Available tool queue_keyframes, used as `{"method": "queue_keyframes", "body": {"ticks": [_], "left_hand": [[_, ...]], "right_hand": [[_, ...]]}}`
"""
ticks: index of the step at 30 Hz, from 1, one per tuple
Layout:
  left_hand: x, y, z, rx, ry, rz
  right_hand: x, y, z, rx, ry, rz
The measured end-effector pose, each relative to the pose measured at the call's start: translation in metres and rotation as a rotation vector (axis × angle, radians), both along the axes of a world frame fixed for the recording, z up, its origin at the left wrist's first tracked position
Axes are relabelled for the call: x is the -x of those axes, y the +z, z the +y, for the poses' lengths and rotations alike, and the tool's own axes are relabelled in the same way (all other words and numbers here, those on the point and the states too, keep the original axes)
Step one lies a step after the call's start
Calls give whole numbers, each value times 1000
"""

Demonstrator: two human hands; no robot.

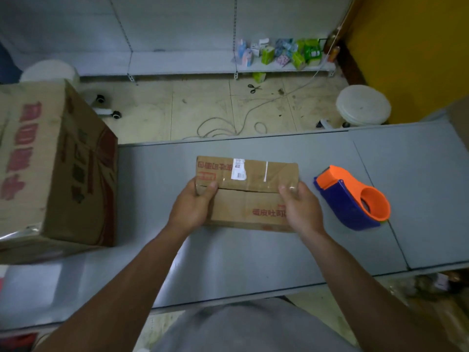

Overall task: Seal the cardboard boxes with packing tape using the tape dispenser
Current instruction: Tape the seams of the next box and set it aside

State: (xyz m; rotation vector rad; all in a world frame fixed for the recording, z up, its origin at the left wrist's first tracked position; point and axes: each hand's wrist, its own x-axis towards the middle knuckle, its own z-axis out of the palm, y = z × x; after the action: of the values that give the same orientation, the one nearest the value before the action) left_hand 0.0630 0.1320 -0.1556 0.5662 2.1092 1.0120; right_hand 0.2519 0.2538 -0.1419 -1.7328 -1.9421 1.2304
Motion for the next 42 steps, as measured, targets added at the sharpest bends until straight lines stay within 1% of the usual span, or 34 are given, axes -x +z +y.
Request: {"method": "queue_keyframes", "body": {"ticks": [2, 5, 6, 7, 8, 9, 10, 11, 12, 13, 14, 15, 17, 20, 22, 23, 24, 26, 27, 29, 31, 32, 34, 37, 38, 40, 42], "left_hand": [[1, -2, 0, 1, -11, -44], [8, 1, 1, -7, -18, -174], [9, 3, 0, 2, -32, -145], [8, 7, -1, 2, -58, -6], [6, 13, -2, -46, -119, 230], [1, 19, -3, -145, -235, 466], [-5, 21, -2, -231, -414, 636], [-11, 21, 0, -239, -627, 744], [-14, 16, 1, -185, -813, 820], [-15, 9, 1, -132, -921, 894], [-14, 1, 1, -98, -972, 946], [-12, -3, 0, -73, -990, 964], [-6, -6, -5, -47, -986, 992], [-2, -6, -15, -23, -865, 1022], [-5, -2, -19, -13, -791, 984], [-7, 0, -22, -12, -719, 938], [-8, 3, -24, -3, -627, 857], [-5, 12, -24, 37, -417, 608], [-2, 17, -22, 51, -313, 500], [6, 23, -12, 67, -157, 374], [13, 24, 6, 55, -42, 256], [16, 21, 14, 54, 22, 196], [20, 15, 21, 69, 135, 131], [24, 9, 23, 62, 214, 181], [24, 8, 22, 44, 236, 174], [26, 6, 18, -50, 274, 98], [28, 4, 11, -174, 293, -30]], "right_hand": [[0, 0, 0, 36, -13, 46], [-1, 6, 2, 123, -18, 81], [-2, 8, 3, 129, 9, 76], [-3, 11, 3, 54, 50, 33], [-1, 16, 0, -124, 95, -29], [4, 21, -6, -338, 167, -45], [9, 23, -12, -497, 305, -33], [13, 19, -18, -562, 497, -65], [14, 13, -23, -587, 682, -144], [11, 5, -25, -605, 816, -243], [6, -1, -24, -621, 889, -325], [-1, -5, -19, -629, 926, -379], [-16, -6, -10, -660, 976, -418], [-36, -7, 0, -674, 935, -427], [-44, -9, 3, -700, 882, -348], [-47, -10, 2, -685, 816, -273], [-47, -7, 2, -622, 699, -183], [-39, 3, 3, -355, 362, 17], [-32, 7, 5, -216, 221, 73], [-9, 14, 10, 11, 88, 81], [19, 15, 13, 143, 78, 84], [31, 13, 14, 161, 72, 68], [45, 9, 14, 105, 50, -22], [49, 1, 19, -53, 82, -217], [49, 0, 20, -103, 89, -247], [49, -4, 19, -149, 81, -220], [48, -6, 18, -146, 82, -163]]}}
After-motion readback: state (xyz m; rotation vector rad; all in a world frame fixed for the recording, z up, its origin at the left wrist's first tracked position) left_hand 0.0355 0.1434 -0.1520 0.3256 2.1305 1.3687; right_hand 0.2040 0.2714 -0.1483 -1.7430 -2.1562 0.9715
